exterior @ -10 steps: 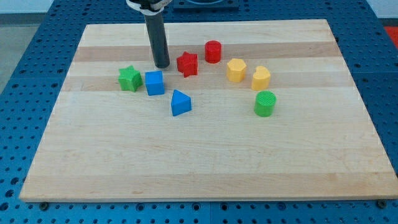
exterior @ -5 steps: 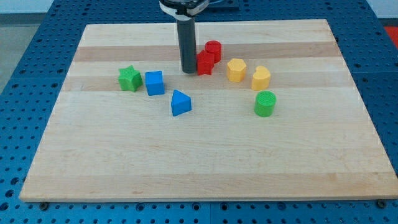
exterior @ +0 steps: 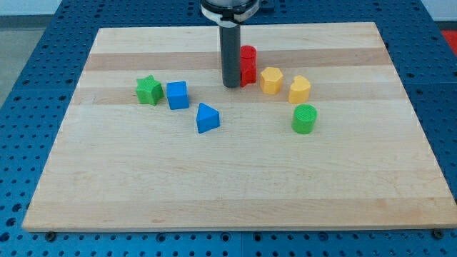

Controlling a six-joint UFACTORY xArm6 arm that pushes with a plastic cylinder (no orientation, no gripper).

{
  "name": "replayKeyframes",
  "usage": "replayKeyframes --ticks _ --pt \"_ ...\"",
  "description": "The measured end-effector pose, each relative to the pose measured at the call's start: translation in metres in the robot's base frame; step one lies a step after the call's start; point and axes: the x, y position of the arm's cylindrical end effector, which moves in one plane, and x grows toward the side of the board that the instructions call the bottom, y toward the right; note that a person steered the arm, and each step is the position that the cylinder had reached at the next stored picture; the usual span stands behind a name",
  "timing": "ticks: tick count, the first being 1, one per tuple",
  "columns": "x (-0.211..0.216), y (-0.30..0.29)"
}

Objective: Place the red star into the red circle

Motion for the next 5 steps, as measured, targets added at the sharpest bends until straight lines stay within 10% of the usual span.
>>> replayKeyframes --ticks 5 --pt "0.045 0.033"
